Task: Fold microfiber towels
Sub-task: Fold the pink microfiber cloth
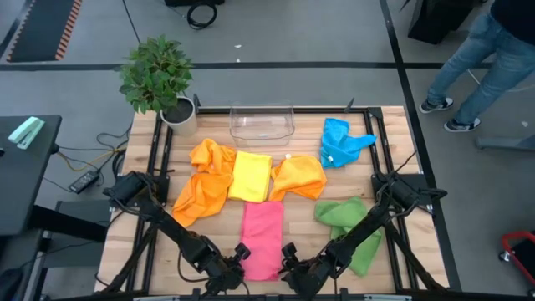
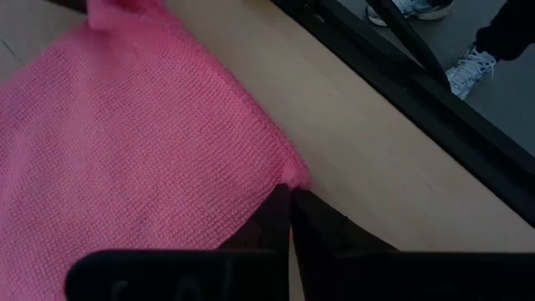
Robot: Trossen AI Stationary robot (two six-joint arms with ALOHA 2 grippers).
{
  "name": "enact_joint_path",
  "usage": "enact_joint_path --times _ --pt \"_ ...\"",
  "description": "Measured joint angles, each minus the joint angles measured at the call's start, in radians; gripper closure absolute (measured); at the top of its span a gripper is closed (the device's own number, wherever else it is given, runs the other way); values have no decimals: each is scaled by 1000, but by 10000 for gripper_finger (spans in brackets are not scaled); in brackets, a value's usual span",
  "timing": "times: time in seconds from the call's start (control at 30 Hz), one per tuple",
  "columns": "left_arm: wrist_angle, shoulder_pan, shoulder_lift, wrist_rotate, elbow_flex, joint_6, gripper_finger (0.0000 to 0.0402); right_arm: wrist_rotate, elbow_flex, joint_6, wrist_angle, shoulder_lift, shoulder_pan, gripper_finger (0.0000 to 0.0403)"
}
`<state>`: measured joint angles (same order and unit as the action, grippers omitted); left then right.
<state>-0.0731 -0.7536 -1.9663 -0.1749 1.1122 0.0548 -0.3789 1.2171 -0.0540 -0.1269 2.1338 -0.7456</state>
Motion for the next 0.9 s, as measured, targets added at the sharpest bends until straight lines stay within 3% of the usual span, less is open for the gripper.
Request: enact_joint_path --times 0.4,0.6,0.9 --pt "3 -2 -1 -1 0 -45 379 -86 40 12 14 0 -31 239" --pt "3 -2 -1 -1 0 -44 395 -51 24 -22 24 0 -20 238" --pt "3 0 -1 1 0 -44 384 4 16 -19 -13 31 0 252"
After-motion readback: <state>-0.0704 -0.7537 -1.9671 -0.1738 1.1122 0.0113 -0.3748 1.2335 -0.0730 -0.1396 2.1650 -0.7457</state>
